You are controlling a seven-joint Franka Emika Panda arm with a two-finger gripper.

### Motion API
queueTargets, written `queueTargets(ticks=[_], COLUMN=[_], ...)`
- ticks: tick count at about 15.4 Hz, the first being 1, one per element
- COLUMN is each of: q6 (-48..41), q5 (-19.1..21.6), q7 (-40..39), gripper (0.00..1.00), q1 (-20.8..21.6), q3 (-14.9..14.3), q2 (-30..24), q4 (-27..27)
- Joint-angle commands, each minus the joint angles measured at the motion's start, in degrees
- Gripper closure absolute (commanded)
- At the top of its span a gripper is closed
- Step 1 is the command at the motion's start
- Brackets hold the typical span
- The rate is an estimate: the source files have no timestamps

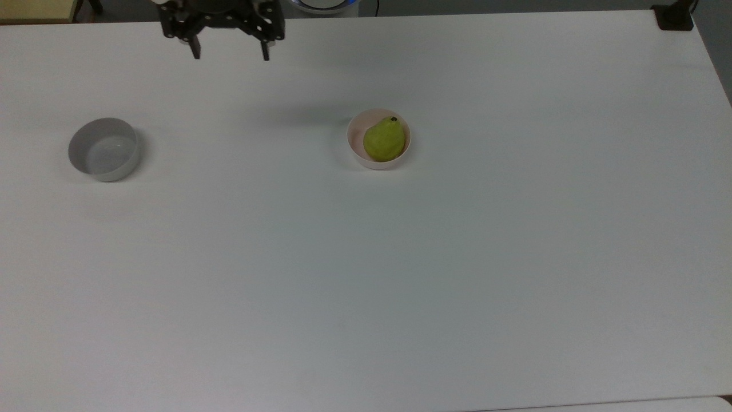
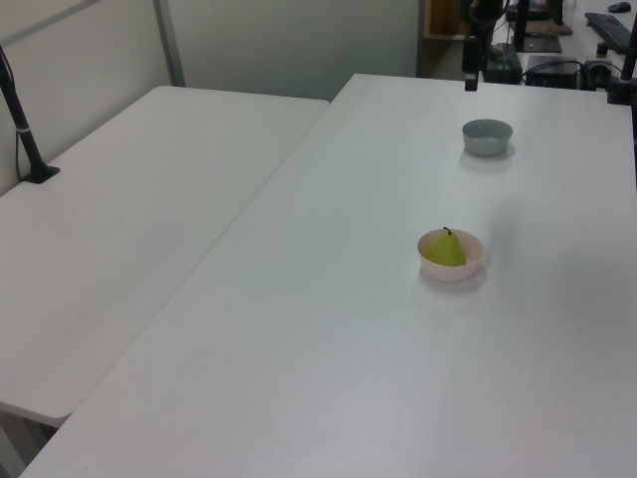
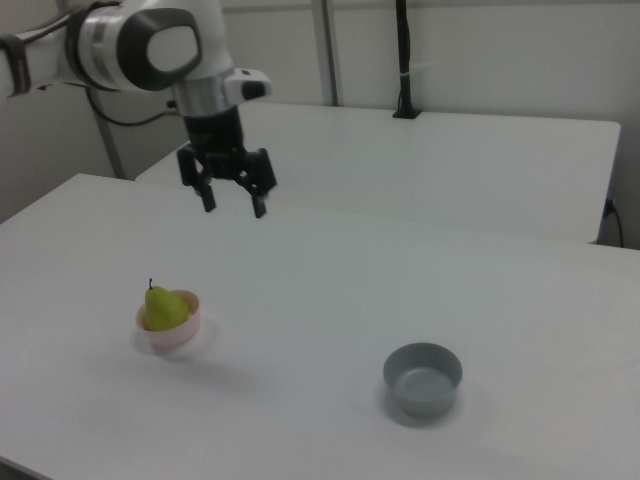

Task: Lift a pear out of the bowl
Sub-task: 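Move the open gripper over the pink bowl holding the green pear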

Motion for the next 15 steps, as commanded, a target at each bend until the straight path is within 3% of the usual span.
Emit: queueTargets(ticks=[1, 8, 15], q6=[-1.01, -0.92, 1.70], q5=[1.14, 2.89, 2.02], q7=[-0.51, -0.33, -0.86], gripper=[0.00, 0.00, 0.00], q1=[6.95, 16.09, 17.95], q3=[-1.56, -0.60, 2.56], q2=[1.10, 5.04, 12.25], q4=[1.66, -0.88, -5.19])
